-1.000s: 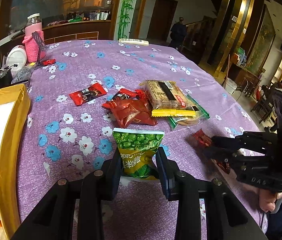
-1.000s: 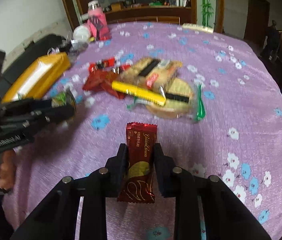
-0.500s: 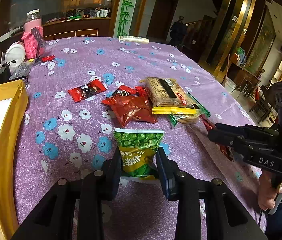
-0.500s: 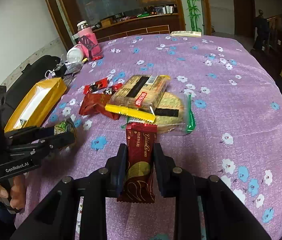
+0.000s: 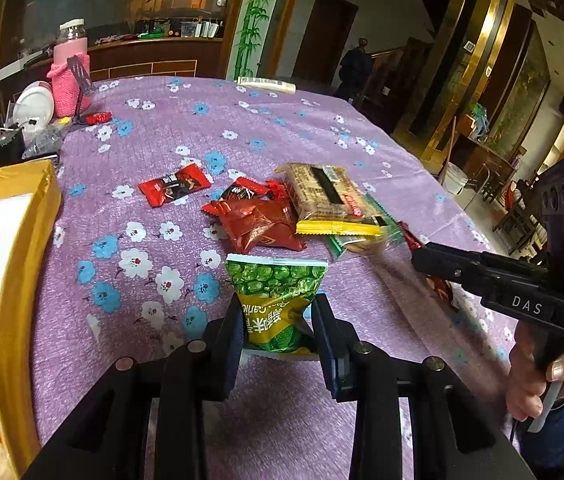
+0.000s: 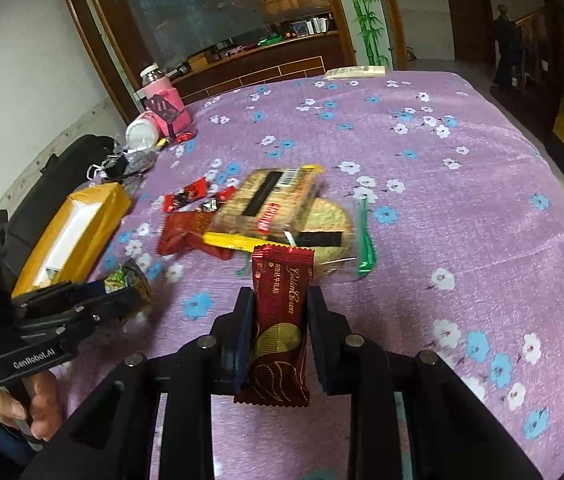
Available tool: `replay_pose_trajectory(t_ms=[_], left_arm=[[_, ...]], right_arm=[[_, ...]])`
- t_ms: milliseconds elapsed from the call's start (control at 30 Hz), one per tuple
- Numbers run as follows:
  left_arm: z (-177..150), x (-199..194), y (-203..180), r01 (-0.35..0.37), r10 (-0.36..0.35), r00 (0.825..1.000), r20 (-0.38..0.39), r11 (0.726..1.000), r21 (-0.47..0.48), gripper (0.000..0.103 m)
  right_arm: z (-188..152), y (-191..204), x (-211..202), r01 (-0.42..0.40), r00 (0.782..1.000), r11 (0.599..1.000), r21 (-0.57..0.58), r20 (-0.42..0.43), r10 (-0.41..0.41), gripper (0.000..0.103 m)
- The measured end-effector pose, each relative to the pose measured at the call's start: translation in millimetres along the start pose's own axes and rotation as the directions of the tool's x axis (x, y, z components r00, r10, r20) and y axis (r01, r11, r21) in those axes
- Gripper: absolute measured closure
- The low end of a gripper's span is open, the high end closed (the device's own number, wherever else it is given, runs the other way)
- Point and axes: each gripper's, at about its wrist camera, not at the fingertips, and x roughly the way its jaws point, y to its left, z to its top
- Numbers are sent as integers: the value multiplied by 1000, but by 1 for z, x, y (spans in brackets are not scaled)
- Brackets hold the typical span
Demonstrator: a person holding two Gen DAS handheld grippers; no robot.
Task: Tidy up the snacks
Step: 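Lift and carry the pea bag and chocolate bar over the white box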
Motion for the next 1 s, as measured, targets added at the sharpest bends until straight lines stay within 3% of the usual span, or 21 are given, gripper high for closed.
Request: replay_pose_trajectory(t_ms=[233, 600, 1000], left_arm=[[-2, -28, 9, 10, -9, 999, 31, 999, -31, 69], [-19, -97, 69, -51, 69, 989, 128, 989, -141, 69], [-63, -143, 167, -179, 245, 956, 164, 924, -338, 69]], right_arm=[[0, 43, -18, -39, 999, 998, -48, 23, 40, 77], [10, 114, -9, -164, 986, 981, -103, -4, 165, 77], [4, 232, 34, -303, 952, 929, -213, -112, 284, 77]])
